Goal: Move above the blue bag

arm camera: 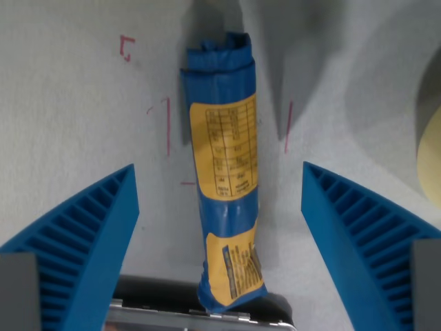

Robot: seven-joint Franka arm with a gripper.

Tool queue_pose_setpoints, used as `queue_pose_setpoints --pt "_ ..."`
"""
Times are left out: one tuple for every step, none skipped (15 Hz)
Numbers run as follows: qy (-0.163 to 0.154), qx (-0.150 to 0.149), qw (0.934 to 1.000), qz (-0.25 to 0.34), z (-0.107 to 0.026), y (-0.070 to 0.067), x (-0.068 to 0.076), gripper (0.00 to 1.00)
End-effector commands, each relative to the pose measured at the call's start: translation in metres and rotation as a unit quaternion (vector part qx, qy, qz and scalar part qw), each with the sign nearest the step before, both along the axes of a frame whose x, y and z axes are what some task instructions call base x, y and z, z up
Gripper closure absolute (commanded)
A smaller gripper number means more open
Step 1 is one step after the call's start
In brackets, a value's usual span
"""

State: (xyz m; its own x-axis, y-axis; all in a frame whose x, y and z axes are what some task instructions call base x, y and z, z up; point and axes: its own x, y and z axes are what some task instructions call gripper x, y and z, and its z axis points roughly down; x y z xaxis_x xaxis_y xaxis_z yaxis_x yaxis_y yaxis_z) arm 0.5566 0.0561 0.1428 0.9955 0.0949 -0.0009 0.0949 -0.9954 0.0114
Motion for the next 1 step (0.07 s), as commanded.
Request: queue_pose_setpoints --pt "-0.004 -0.049 0.9987 -0.01 -0.0024 0.0043 0.0072 0.0"
